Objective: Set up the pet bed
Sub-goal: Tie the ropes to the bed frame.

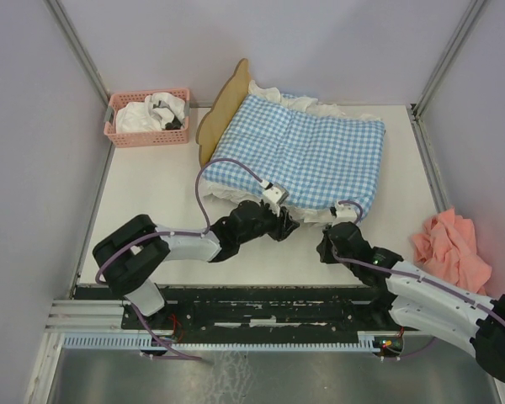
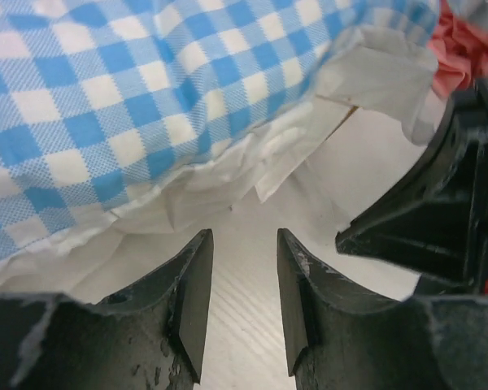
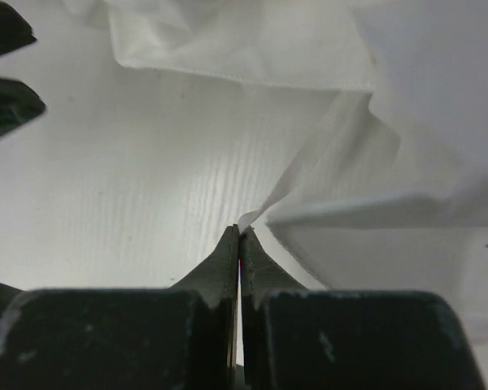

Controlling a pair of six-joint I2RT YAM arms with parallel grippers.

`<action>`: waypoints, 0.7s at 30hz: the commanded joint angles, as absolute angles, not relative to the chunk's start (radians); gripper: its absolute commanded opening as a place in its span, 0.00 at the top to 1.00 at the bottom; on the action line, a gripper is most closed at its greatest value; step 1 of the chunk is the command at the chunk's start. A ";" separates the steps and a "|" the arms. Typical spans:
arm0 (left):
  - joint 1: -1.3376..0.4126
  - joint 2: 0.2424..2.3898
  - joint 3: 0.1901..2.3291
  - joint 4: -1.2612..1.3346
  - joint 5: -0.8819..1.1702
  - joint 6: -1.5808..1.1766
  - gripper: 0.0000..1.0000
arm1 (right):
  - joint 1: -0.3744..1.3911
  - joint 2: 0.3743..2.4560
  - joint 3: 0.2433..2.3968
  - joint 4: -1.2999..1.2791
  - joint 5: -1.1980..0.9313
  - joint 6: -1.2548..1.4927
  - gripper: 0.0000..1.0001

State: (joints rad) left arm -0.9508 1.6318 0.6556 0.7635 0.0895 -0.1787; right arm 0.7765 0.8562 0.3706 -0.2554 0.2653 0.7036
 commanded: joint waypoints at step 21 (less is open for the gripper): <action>-0.960 1.943 0.943 0.780 0.306 -1.058 0.46 | 0.775 0.662 0.270 -0.166 0.272 0.585 0.98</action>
State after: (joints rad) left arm -0.9508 1.9110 0.9112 0.6418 0.2249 -0.9627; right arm 0.7765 0.6697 0.2642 -0.1959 0.2661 0.6182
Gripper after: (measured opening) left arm 0.538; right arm 0.024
